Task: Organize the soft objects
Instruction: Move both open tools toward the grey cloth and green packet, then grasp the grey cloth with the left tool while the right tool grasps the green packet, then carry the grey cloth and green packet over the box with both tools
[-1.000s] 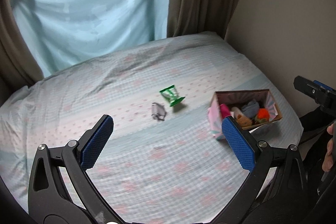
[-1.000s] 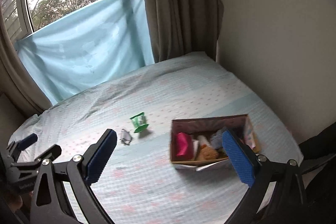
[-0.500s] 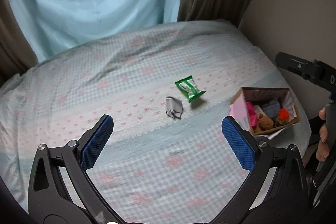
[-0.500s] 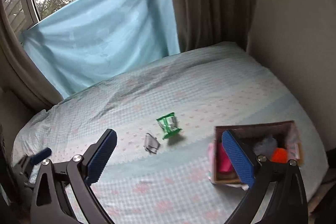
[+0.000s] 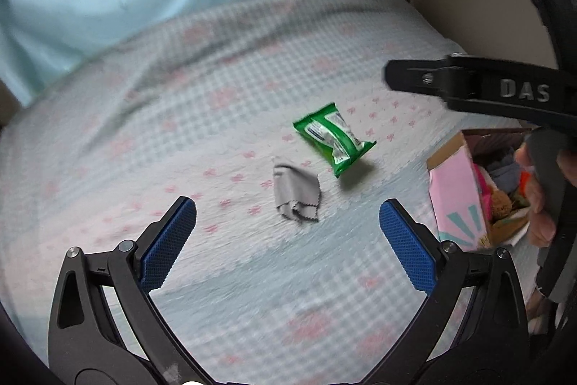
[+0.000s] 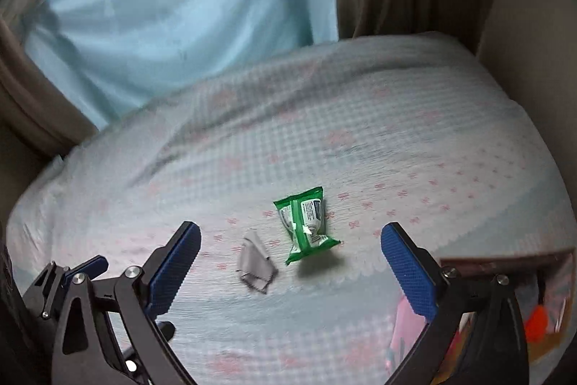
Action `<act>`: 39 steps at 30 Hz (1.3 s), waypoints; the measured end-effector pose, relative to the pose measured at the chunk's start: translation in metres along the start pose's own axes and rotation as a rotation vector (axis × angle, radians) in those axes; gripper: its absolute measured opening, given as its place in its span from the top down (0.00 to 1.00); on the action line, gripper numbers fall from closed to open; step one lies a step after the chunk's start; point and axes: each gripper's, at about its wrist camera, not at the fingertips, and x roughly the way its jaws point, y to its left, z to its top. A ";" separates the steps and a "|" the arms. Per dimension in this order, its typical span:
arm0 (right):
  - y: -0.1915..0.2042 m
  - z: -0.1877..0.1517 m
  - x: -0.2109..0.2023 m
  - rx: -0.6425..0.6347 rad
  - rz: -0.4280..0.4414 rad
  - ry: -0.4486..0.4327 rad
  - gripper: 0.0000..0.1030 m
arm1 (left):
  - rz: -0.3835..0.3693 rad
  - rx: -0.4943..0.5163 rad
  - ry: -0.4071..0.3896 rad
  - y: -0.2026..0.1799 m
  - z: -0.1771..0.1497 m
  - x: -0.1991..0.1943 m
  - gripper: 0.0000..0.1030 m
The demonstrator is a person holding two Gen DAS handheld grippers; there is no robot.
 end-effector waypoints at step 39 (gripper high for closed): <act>0.005 -0.020 0.134 -0.180 -0.027 0.137 0.63 | 0.001 0.054 0.034 0.006 -0.009 0.119 0.88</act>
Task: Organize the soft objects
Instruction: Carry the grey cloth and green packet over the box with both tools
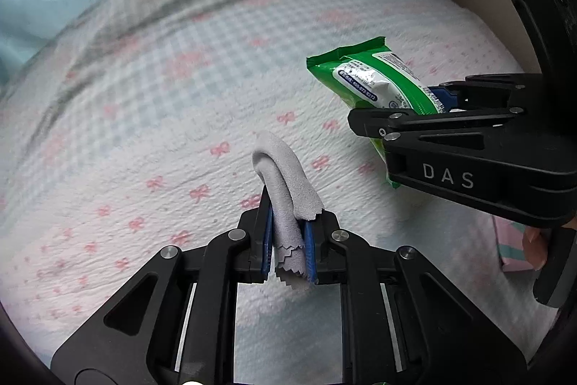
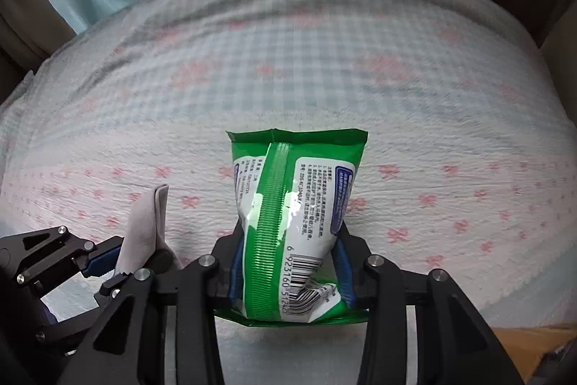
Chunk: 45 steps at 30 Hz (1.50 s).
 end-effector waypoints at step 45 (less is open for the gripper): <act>-0.178 -0.184 -0.375 0.340 -0.117 -0.149 0.63 | -0.064 0.041 -0.101 -0.309 0.017 -0.268 0.88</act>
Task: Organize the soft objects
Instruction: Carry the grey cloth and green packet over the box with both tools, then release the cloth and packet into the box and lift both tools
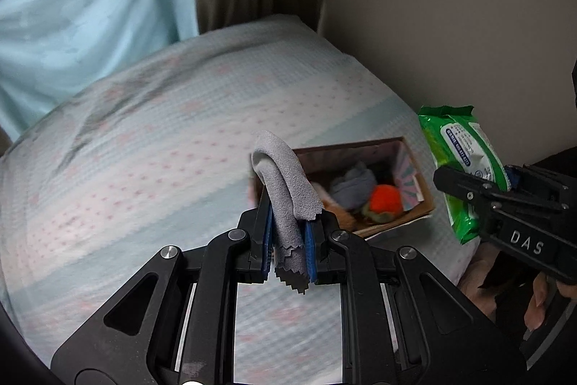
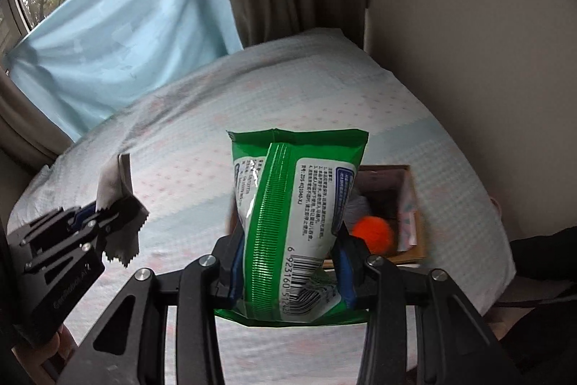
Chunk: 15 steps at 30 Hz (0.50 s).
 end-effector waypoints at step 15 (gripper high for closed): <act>-0.089 0.022 0.099 0.026 0.114 0.181 0.63 | 0.039 -0.042 0.227 -0.056 -0.001 0.148 0.88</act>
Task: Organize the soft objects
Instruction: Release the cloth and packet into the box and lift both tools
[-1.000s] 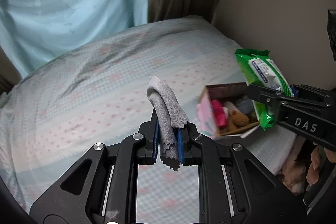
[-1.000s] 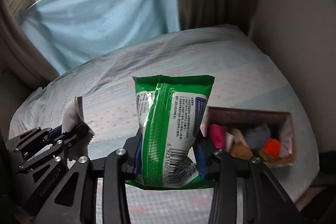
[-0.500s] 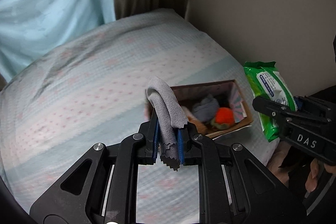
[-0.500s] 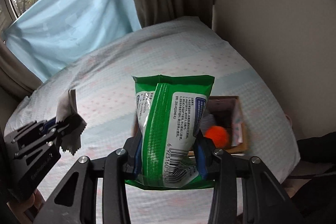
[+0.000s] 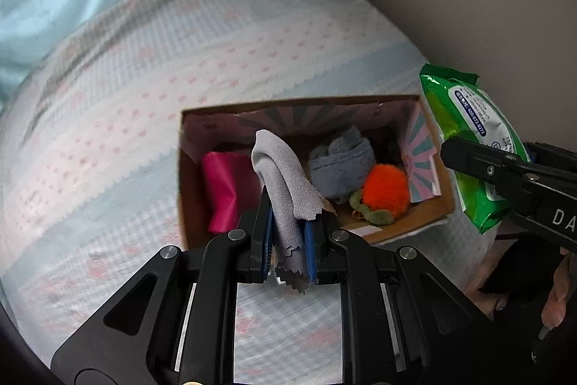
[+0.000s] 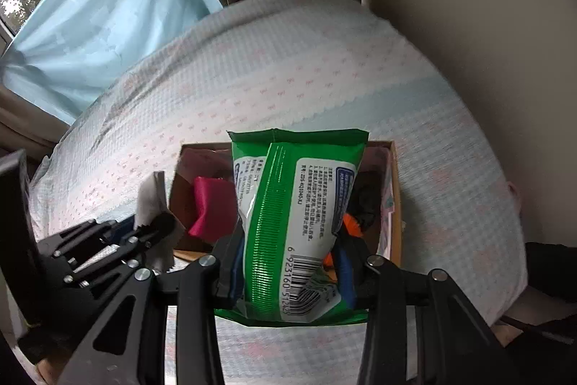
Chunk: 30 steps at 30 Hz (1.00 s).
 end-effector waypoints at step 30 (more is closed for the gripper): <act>-0.034 0.017 0.042 0.152 0.050 0.077 0.03 | 0.052 0.061 0.115 0.004 0.008 0.043 0.00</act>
